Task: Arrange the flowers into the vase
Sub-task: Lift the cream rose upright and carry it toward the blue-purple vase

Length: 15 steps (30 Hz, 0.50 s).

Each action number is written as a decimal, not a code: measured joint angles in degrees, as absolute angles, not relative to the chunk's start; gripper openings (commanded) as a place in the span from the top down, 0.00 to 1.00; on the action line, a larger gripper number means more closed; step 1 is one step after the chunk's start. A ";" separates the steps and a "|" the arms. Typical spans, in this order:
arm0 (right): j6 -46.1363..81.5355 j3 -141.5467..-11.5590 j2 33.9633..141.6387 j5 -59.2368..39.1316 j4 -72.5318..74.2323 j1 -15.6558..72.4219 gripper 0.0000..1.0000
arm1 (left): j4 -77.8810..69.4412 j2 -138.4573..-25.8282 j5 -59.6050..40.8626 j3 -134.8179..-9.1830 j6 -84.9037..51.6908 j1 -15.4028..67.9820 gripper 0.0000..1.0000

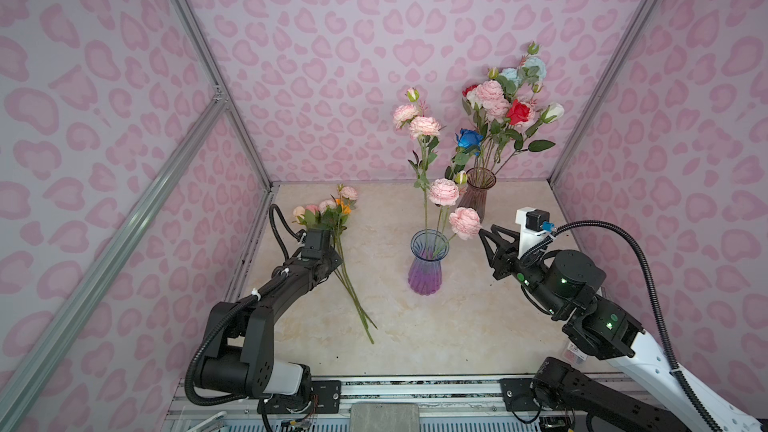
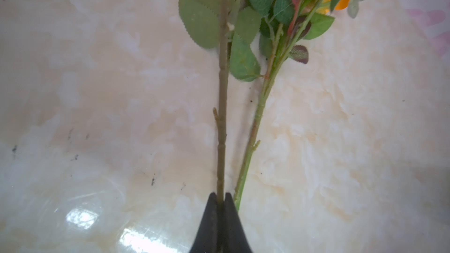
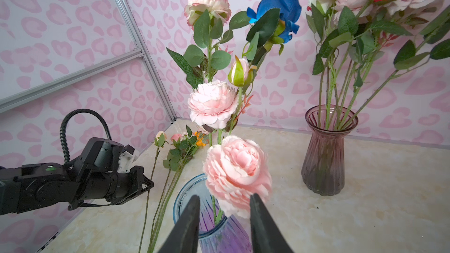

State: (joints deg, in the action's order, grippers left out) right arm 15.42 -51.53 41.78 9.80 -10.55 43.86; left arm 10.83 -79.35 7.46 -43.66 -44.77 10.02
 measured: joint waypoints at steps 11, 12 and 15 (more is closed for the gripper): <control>15.46 -45.69 41.60 6.00 -5.63 43.83 0.61 | 10.09 -56.36 2.76 -48.01 -34.76 18.39 0.97; 15.49 -44.75 41.47 5.32 -4.86 43.83 0.60 | 8.82 -54.43 2.31 -48.23 -33.28 20.03 0.97; 15.88 -42.26 40.69 3.09 -2.42 43.81 0.50 | 4.14 -49.41 0.01 -48.75 -29.10 24.32 0.97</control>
State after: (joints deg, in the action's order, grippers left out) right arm 15.88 -42.26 40.69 3.09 -2.42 43.81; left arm 4.14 -49.41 0.01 -48.75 -29.10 24.32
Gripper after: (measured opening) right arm 0.425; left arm 0.073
